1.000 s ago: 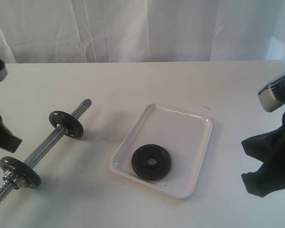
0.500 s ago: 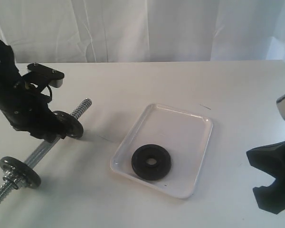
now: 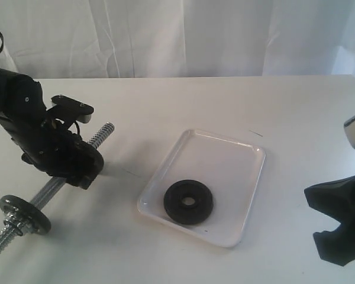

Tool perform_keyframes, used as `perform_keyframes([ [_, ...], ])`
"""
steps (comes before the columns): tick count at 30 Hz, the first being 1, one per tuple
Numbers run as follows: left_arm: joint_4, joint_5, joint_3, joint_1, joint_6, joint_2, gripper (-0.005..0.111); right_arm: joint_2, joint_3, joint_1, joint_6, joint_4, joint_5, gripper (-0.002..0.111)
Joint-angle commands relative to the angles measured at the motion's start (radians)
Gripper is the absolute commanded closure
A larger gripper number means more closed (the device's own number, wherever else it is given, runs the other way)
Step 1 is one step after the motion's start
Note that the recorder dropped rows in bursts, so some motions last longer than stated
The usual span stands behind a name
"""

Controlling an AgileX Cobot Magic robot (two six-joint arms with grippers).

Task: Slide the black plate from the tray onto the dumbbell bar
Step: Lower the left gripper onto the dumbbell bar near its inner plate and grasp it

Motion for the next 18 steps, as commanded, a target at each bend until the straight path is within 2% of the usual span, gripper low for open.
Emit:
perform_keyframes([
  [1,0.000,-0.009,-0.004,-0.004,-0.003,0.007,0.029,-0.006,0.003,0.002,-0.007,0.006,-0.018,0.108],
  [14,0.036,-0.034,0.001,-0.004,-0.007,0.063,0.030,-0.006,0.003,0.002,-0.007,0.010,-0.018,0.108],
  [16,0.036,-0.032,0.001,-0.004,-0.007,0.072,0.039,-0.006,0.003,0.002,-0.007,0.013,-0.018,0.108],
  [18,0.036,-0.036,0.001,-0.004,-0.007,0.084,0.062,-0.006,0.003,0.002,-0.007,0.013,-0.018,0.108],
])
